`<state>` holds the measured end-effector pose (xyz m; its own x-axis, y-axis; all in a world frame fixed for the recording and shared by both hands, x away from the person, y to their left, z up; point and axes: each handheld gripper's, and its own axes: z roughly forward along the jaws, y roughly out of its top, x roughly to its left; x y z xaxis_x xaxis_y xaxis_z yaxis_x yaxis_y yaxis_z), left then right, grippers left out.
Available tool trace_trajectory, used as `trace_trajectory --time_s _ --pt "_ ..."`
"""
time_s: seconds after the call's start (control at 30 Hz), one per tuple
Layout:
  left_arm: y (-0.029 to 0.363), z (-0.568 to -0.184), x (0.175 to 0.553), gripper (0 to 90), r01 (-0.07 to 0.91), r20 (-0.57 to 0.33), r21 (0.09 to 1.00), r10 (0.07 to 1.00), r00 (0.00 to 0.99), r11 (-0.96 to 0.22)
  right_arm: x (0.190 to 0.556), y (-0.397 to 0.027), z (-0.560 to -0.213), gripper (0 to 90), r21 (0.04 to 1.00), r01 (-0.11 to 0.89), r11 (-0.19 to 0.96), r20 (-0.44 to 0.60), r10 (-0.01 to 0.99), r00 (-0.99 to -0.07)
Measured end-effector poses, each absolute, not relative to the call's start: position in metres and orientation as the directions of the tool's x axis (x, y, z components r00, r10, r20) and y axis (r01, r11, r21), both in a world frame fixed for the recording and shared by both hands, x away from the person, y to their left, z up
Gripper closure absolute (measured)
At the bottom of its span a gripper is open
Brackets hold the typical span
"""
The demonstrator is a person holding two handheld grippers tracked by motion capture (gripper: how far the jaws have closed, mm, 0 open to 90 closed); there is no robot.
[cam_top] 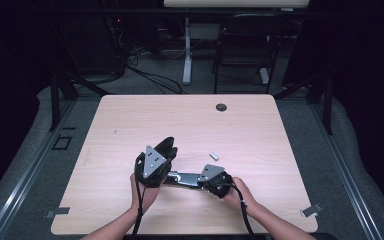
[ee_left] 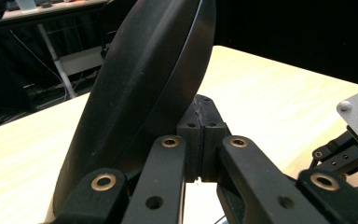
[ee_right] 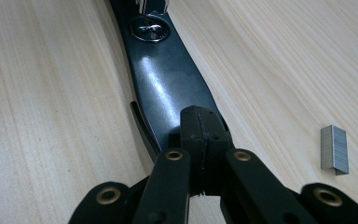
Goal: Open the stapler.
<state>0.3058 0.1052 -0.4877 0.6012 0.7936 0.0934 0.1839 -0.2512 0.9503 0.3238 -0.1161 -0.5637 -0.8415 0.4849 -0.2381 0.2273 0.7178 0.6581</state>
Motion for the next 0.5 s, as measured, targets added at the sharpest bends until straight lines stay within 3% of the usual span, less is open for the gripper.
trace_trajectory --time_s 0.5 --pt "0.117 -0.481 0.308 90.0 0.180 0.095 0.954 0.809 0.580 -0.241 0.324 -0.116 -0.564 90.0 0.660 0.230 0.716 -0.236 0.488 -0.840"
